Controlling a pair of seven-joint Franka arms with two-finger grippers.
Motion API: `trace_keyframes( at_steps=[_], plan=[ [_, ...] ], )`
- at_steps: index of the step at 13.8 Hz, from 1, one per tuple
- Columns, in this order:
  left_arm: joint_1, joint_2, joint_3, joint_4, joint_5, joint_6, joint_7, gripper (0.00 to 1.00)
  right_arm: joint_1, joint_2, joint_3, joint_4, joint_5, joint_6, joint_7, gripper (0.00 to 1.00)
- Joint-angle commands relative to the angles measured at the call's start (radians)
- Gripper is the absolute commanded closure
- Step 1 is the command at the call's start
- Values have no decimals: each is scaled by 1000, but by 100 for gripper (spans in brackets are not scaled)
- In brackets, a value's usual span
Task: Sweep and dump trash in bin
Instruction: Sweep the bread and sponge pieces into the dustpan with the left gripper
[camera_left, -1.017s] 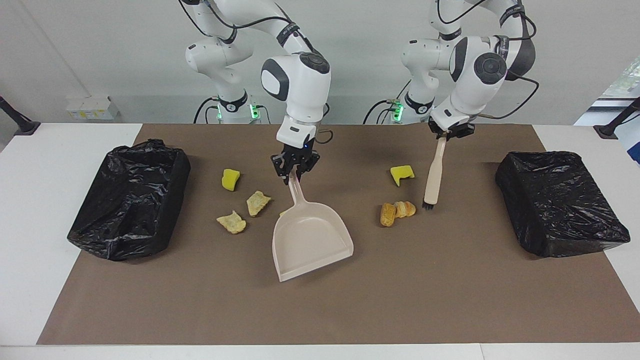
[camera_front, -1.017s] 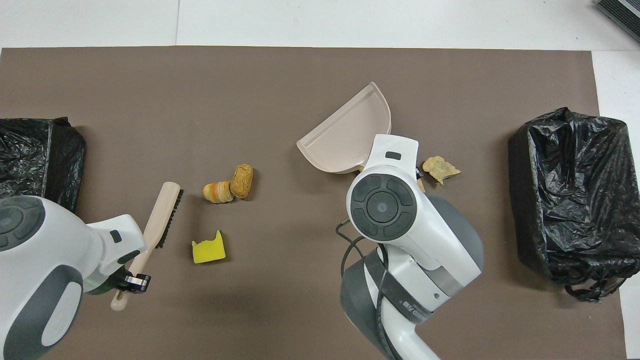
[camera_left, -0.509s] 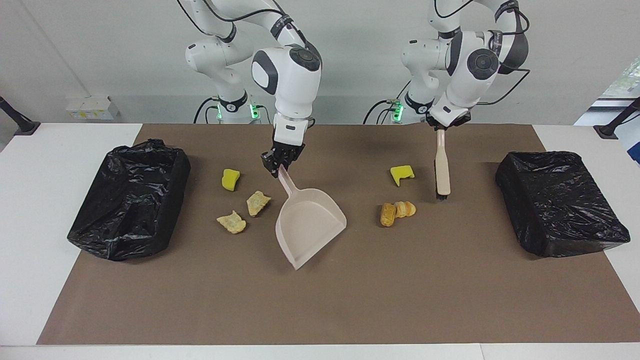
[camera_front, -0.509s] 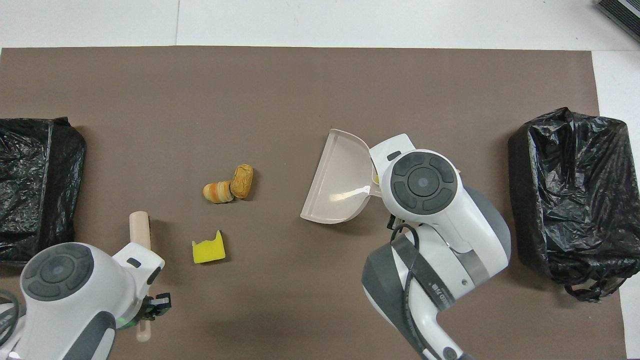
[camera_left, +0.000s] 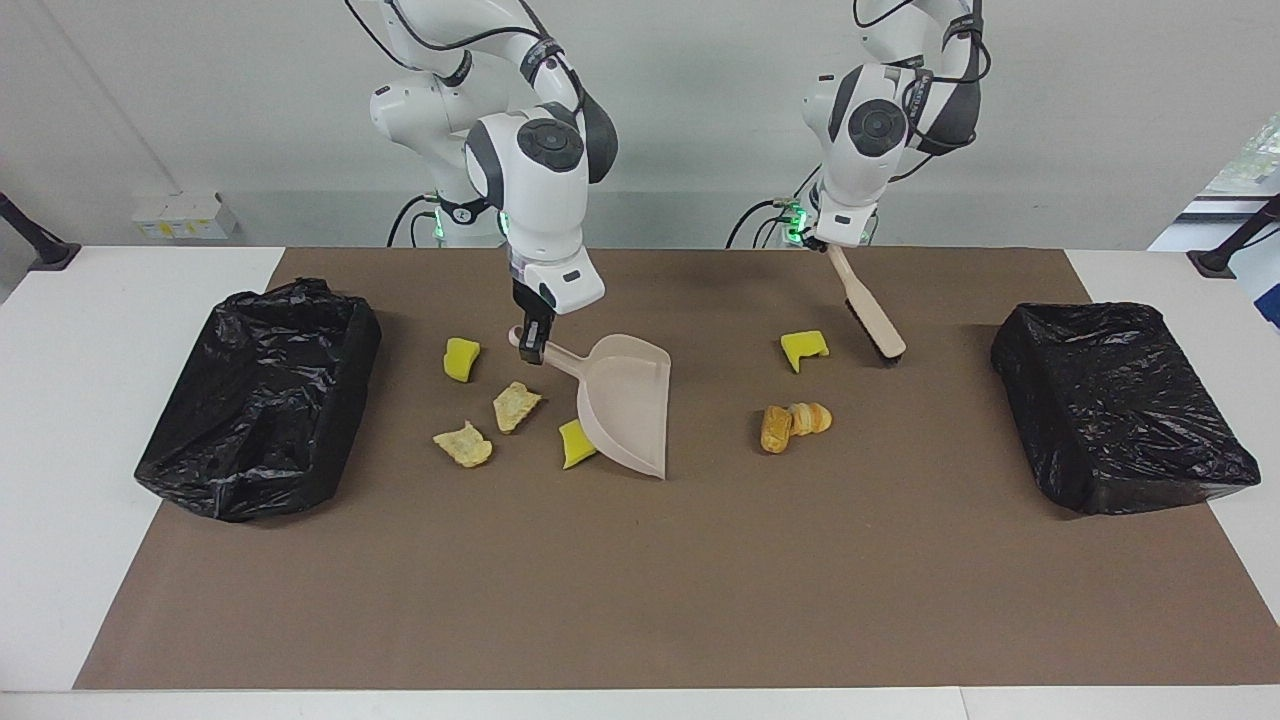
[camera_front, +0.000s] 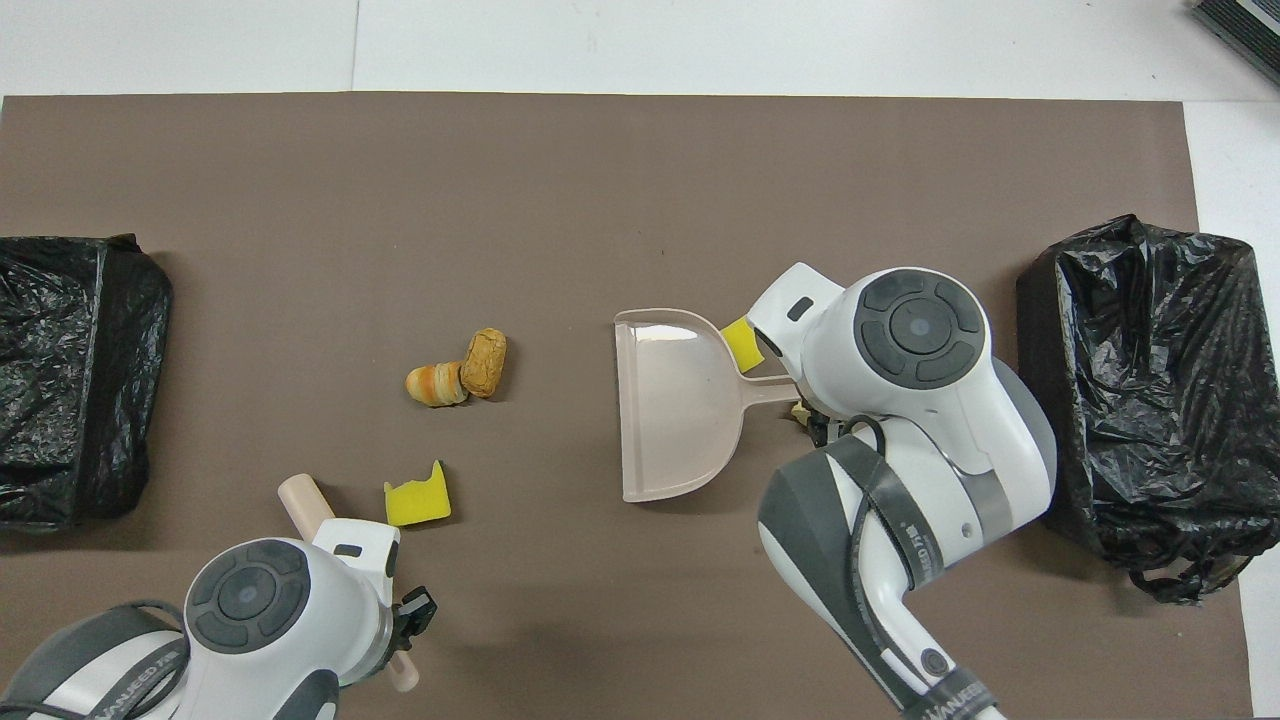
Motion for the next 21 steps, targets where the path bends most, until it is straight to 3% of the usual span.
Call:
trace_keyframes(
  at_steps=[1, 3, 6, 11, 18, 21],
  plan=[
    [-34, 38, 14, -4, -48, 96, -111, 100, -1, 38, 10, 0, 27, 57, -36, 100],
    [-32, 75, 14, 13, -54, 159, -111, 100, -1, 55, 11, 0, 32, 97, -20, 100],
    [-32, 187, 16, 57, -58, 260, -82, 100, -2, 80, 11, -2, 33, 151, 70, 100],
    [21, 297, 22, 192, -58, 267, 104, 100, -1, 80, 11, -3, 98, 134, 151, 100],
    [40, 304, 22, 203, -56, 251, 528, 100, 2, 72, 11, -11, 99, 130, 216, 100],
    [29, 305, 21, 212, -56, 247, 540, 100, 10, 72, 11, -11, 99, 130, 224, 100]
  ],
)
